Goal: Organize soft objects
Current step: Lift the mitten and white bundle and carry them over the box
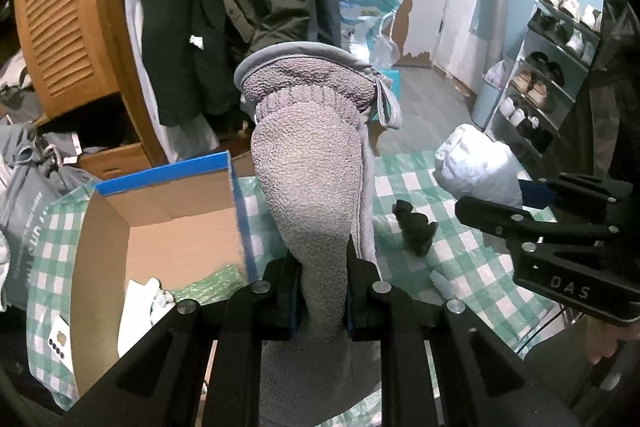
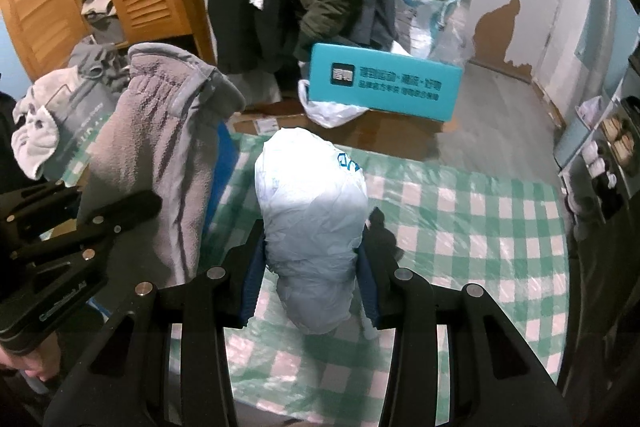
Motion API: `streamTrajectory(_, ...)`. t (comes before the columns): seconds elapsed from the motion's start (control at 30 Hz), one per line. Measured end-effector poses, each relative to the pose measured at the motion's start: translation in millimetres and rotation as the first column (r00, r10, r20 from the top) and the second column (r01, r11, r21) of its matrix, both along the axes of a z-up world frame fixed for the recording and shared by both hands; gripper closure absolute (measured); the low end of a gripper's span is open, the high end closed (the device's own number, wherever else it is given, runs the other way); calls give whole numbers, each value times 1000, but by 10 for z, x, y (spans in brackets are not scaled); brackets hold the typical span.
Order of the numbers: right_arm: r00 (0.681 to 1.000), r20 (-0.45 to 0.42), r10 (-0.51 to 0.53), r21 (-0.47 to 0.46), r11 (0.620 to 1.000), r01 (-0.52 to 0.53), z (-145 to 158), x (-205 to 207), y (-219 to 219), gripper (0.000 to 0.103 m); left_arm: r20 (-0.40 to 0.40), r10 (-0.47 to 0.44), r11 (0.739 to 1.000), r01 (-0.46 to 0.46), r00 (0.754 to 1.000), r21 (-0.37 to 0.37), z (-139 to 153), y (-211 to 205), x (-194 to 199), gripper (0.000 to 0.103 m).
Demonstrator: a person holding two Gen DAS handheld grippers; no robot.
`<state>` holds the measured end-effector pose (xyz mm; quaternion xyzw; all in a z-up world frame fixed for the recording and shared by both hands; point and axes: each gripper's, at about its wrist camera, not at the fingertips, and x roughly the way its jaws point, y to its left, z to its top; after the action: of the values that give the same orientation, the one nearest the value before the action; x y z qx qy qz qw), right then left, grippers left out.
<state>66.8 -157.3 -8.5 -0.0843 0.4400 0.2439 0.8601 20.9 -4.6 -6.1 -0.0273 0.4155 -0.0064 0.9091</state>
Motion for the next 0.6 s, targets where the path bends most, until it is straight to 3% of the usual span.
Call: streamTrajectory(0.6,996,7,94,2,996,-94,84,-31,687,63,26,113,993,-113,993,-19,86,639,-224,87)
